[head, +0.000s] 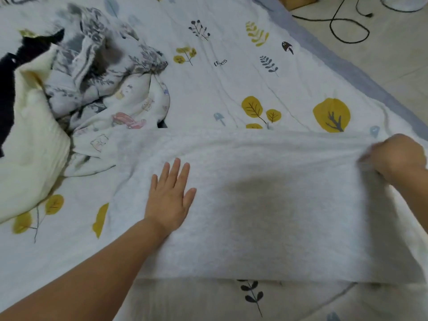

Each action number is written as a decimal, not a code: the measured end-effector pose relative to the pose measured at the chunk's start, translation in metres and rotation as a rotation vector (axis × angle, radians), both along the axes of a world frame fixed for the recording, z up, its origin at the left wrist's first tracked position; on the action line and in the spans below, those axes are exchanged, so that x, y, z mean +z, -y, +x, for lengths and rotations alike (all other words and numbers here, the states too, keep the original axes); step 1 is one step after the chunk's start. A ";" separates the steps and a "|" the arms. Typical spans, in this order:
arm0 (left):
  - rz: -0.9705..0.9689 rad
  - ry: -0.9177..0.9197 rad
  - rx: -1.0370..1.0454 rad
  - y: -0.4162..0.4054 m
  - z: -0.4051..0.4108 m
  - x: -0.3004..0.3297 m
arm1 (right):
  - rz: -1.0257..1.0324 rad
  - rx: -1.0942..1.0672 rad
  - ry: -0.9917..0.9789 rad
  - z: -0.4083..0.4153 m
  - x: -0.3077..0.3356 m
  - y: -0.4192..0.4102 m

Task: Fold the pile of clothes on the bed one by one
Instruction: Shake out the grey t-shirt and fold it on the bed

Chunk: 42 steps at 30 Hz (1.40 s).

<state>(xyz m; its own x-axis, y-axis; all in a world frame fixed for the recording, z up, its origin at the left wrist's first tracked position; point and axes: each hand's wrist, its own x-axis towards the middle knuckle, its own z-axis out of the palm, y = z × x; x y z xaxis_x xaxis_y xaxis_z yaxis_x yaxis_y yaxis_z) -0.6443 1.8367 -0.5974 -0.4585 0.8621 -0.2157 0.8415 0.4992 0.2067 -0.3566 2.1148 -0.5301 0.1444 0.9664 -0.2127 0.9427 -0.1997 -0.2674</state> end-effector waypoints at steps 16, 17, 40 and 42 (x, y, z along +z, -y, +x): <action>-0.183 -0.040 0.267 0.018 -0.032 0.016 | -0.149 0.724 0.203 -0.055 -0.032 0.100; -0.109 -0.047 0.225 0.018 -0.022 0.021 | -0.110 0.716 0.195 -0.052 -0.022 0.110; -0.122 -0.094 -0.283 0.027 0.065 0.009 | -0.286 -0.268 -0.382 0.078 -0.002 0.167; -0.132 -0.052 -0.272 0.028 0.067 0.012 | -0.343 -0.380 -0.591 0.077 -0.001 0.164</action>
<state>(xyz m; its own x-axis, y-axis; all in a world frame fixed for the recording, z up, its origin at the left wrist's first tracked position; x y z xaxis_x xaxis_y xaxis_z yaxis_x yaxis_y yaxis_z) -0.5775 1.8091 -0.5855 -0.2284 0.9207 -0.3166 0.9555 0.2743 0.1083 -0.2795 1.9506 -0.5315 0.2222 0.7395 -0.6354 0.5137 -0.6427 -0.5684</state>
